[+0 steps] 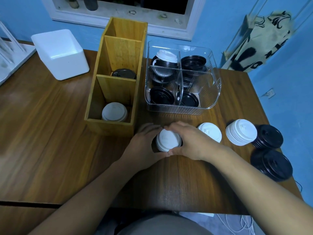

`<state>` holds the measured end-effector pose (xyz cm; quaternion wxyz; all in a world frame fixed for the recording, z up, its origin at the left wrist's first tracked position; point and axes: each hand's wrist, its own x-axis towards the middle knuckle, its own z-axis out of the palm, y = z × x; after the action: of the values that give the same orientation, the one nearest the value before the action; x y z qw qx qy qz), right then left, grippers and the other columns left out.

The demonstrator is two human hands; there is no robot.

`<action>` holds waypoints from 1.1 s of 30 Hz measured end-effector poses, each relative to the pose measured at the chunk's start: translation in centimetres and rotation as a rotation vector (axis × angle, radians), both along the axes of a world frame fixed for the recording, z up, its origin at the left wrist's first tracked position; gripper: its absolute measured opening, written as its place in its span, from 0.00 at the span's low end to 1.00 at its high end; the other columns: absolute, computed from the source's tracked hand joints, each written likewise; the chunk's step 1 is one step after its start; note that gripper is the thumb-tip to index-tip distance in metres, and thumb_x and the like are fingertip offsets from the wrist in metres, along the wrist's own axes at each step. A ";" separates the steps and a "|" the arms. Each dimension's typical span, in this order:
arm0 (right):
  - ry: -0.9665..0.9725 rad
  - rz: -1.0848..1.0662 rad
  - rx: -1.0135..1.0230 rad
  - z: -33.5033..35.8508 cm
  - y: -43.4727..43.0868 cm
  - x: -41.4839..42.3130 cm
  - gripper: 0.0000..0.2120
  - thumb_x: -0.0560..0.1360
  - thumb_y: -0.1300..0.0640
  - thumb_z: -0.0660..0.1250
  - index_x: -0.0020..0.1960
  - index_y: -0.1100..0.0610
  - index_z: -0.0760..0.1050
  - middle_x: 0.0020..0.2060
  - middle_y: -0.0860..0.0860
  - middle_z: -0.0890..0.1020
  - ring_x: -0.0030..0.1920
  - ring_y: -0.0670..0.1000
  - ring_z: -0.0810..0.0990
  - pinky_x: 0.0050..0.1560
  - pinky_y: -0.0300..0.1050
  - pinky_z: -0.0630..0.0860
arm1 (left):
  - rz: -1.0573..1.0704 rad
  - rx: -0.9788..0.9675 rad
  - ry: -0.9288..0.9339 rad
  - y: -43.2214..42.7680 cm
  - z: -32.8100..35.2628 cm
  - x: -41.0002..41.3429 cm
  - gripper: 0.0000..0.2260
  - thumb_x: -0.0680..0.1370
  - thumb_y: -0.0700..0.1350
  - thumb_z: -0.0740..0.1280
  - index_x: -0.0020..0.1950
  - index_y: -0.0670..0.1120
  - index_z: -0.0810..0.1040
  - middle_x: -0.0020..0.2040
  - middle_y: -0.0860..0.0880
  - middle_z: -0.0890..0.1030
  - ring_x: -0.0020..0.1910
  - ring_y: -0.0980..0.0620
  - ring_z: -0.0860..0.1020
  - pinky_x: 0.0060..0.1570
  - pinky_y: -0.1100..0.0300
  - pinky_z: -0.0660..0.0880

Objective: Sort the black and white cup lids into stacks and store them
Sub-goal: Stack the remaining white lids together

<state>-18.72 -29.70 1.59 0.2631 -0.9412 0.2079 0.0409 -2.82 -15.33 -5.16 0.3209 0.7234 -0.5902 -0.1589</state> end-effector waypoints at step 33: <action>0.057 -0.420 -0.160 3.2 -4.0 -8.8 0.40 0.72 0.41 0.75 0.78 0.48 0.64 0.74 0.47 0.71 0.73 0.49 0.69 0.69 0.43 0.66 | -0.093 -0.071 -0.046 -10.0 -0.1 -8.6 0.40 0.70 0.62 0.77 0.75 0.44 0.70 0.69 0.48 0.78 0.68 0.50 0.74 0.75 0.49 0.63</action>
<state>-27.49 -33.66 4.82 0.1844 -0.8936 0.4092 -0.0047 -11.38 -25.31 -5.26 0.3250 0.6869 -0.6357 -0.1357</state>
